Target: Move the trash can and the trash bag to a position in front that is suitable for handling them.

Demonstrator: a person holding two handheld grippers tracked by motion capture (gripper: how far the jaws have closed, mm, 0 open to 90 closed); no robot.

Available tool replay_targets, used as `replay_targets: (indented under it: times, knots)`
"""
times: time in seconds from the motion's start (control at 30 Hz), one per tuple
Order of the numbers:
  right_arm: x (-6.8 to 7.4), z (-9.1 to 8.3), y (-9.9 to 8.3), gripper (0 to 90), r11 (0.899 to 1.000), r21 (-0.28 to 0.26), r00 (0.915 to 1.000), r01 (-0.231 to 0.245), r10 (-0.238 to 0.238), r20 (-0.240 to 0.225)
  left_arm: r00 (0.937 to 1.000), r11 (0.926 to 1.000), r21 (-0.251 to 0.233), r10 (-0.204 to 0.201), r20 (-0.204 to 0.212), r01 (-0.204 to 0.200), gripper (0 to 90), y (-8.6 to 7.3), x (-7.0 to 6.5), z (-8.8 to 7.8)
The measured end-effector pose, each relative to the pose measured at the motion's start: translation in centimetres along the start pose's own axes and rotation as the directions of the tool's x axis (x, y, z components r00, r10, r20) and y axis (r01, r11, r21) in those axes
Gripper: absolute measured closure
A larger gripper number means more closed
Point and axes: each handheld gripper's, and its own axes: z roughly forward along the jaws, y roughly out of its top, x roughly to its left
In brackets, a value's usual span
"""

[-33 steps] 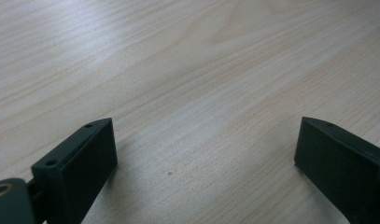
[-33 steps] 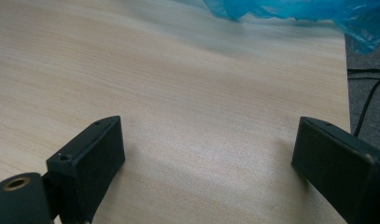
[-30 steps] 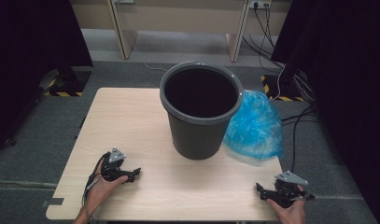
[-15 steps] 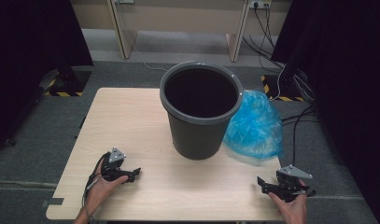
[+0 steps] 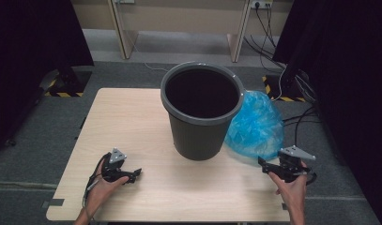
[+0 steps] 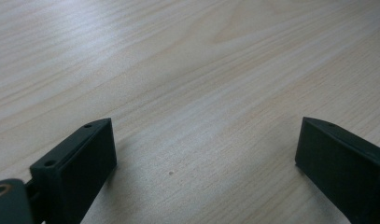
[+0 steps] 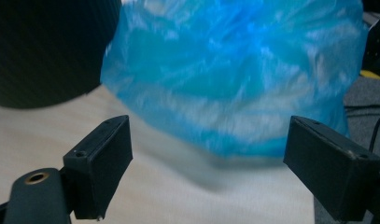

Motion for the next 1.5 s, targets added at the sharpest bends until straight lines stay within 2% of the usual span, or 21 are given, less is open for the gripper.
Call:
replay_targets:
  times: [0.2,0.33,0.47,0.67,0.8,0.9,0.97,1.0,1.03,1.17,1.43,1.5]
  knots:
    - [-0.5,1.9,2.9,15.7,1.0,-0.011,0.9998,-0.014,0.014,0.013,1.0,1.0,0.0,0.0,0.0,0.0,4.2,0.0,0.0,0.0]
    - [-1.1,4.2,4.7,16.5,1.0,0.023,0.9997,-0.015,0.015,0.022,1.0,1.0,0.0,0.0,0.0,0.0,4.2,0.0,0.0,0.0]
    - [-1.8,7.0,5.8,18.0,0.997,0.073,0.9989,-0.029,0.026,0.038,1.0,1.0,0.0,0.0,0.0,0.0,4.1,0.0,0.0,0.0]
    - [-2.8,10.7,5.8,18.2,0.987,0.16,0.9978,-0.031,0.021,0.063,1.0,1.0,0.0,0.0,0.0,0.0,4.2,0.0,0.0,0.0]
    - [-2.9,11.6,4.5,19.9,0.977,0.21,0.998,-0.021,0.008,0.063,1.0,1.0,0.0,-0.001,0.0,0.001,4.1,0.0,0.0,0.0]
    - [-2.5,11.0,3.4,20.4,0.973,0.229,0.9986,0.004,-0.015,0.05,1.0,1.0,0.0,-0.001,0.0,0.001,4.1,0.0,0.0,0.0]
    - [-2.2,10.1,2.5,20.4,0.974,0.225,0.9988,0.024,-0.033,0.036,1.0,1.0,0.0,-0.001,0.0,0.001,4.1,0.0,0.0,0.0]
    - [-1.9,9.6,2.0,20.5,0.974,0.227,0.9992,0.015,-0.022,0.032,1.0,1.0,0.0,-0.001,0.0,0.001,4.1,0.0,0.0,0.0]
    - [-1.9,9.1,1.6,20.3,0.973,0.226,0.9986,0.044,-0.05,0.02,1.0,1.0,0.0,-0.002,0.0,0.002,4.0,0.0,0.0,0.0]
    - [-1.0,7.0,-0.4,20.1,0.971,0.233,0.9983,0.058,-0.056,-0.016,1.0,1.0,0.001,-0.002,-0.002,0.002,3.9,0.0,0.0,0.0]
    - [2.0,1.3,-3.8,20.7,0.965,0.228,0.9885,0.126,-0.103,-0.111,1.0,1.0,-0.002,-0.004,-0.001,0.004,3.9,0.0,0.0,0.0]
    - [2.5,-0.3,-4.1,20.7,0.971,0.202,0.9861,0.129,-0.105,-0.129,1.0,1.0,-0.001,-0.004,-0.002,0.004,3.8,0.0,0.0,0.0]
